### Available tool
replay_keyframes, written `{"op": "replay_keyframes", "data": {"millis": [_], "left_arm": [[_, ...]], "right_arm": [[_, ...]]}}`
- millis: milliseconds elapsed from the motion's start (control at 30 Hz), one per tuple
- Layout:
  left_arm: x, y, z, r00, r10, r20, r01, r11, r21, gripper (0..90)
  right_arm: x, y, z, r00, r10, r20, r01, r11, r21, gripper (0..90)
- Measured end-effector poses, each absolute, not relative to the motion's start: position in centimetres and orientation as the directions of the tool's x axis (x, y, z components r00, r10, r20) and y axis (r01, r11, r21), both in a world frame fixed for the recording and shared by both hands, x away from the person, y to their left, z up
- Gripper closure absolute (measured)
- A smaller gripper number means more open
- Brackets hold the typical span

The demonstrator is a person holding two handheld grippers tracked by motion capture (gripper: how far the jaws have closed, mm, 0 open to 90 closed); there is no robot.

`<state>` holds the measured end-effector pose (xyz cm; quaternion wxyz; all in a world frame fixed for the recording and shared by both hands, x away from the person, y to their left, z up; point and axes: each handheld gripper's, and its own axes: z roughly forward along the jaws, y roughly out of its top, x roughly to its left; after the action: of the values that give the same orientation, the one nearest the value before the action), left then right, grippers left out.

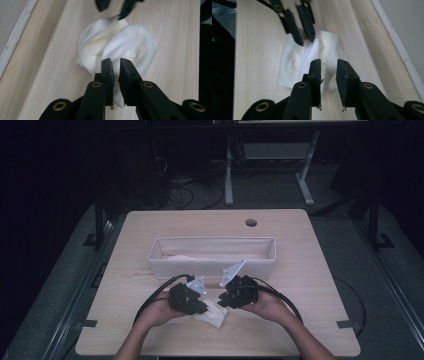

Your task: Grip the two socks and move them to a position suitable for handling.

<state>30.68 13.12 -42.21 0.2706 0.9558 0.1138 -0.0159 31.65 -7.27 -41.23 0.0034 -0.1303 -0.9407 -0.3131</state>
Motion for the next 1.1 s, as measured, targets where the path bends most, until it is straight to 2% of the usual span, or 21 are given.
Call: {"op": "replay_keyframes", "data": {"millis": [300,567,833,1100], "left_arm": [[30.8,13.1,-42.2,0.970,0.225,-0.091,0.240,-0.820,0.520,81.1],[30.8,13.5,-42.0,0.968,0.230,-0.095,0.245,-0.815,0.525,80.5],[30.7,13.9,-41.6,0.968,0.233,-0.092,0.245,-0.806,0.538,80.6],[31.0,13.7,-42.0,0.968,0.233,-0.088,0.244,-0.820,0.518,80.1]], "right_arm": [[30.5,-5.8,-41.8,-0.980,0.174,0.101,0.200,0.798,0.569,71.0],[31.2,-5.2,-43.2,-0.976,0.202,0.084,0.216,0.828,0.517,84.4],[31.1,-6.1,-41.2,-0.969,0.234,0.077,0.236,0.790,0.566,84.7],[32.5,-6.0,-42.9,-0.951,0.304,0.048,0.282,0.797,0.534,83.9]]}}
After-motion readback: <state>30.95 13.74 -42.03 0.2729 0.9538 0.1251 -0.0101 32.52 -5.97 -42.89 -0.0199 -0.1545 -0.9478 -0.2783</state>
